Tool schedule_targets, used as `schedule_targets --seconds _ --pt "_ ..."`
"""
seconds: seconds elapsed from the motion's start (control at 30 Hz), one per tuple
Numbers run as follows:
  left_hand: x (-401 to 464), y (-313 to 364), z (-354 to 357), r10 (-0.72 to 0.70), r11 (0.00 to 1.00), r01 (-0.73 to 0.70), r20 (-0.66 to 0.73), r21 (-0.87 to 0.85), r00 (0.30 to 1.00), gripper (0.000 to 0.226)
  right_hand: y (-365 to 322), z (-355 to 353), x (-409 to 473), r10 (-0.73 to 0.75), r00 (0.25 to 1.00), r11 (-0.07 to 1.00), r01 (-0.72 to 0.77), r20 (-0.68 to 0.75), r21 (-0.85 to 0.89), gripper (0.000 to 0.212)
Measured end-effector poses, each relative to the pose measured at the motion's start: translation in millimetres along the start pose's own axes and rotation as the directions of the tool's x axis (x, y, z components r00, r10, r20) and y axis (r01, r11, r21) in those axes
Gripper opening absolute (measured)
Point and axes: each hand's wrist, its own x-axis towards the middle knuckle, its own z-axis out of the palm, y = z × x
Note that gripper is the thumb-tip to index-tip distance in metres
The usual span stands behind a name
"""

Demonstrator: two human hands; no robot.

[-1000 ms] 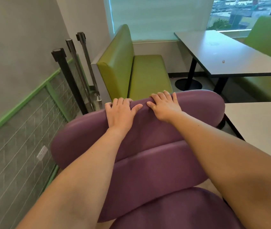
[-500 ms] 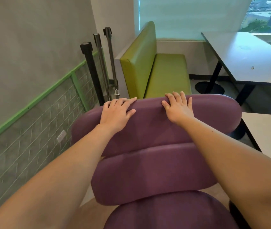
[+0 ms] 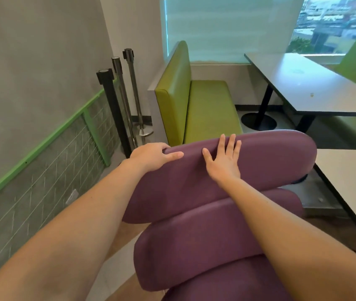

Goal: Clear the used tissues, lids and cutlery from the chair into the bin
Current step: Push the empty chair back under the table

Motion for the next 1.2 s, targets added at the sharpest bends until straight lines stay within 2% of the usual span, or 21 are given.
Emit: schedule_targets --seconds 0.07,0.13,0.27,0.43,0.63,0.9,1.03,1.2 --pt "9 -9 -6 0.075 0.993 -0.066 0.101 -0.095 0.992 0.074 -8 7 -4 0.041 0.999 0.998 -0.039 -0.023 0.057 0.075" --pt "14 -13 -5 0.149 0.981 -0.128 0.141 -0.149 0.979 0.07 -18 15 -9 0.1 0.994 0.982 -0.091 -0.043 0.168 0.073" --pt "19 -24 1 0.235 0.968 -0.221 0.114 -0.121 0.965 0.064 -48 37 -17 0.249 0.959 0.93 -0.197 -0.137 0.311 0.069" --pt "11 -36 -1 0.276 0.958 -0.264 0.109 -0.107 0.955 0.057 -74 50 -24 0.364 0.921 0.87 -0.285 -0.135 0.402 0.065" --pt "-16 -80 -4 0.247 0.963 -0.24 0.049 -0.119 0.968 0.055 -103 74 -44 0.319 0.942 0.878 -0.253 -0.103 0.407 0.064" --pt "-75 -144 -21 0.105 0.982 -0.106 -0.018 -0.155 0.994 0.053 -163 109 -86 0.202 0.979 0.881 -0.19 0.019 0.434 0.066" --pt "-108 -176 -28 0.0 0.975 -0.006 -0.026 -0.221 1.0 0.05 -193 129 -119 0.136 0.986 0.876 -0.164 0.095 0.454 0.064" --pt "-150 -213 -32 -0.04 0.944 0.032 -0.017 -0.33 0.999 0.046 -226 144 -158 0.078 0.983 0.881 -0.147 0.168 0.449 0.063"
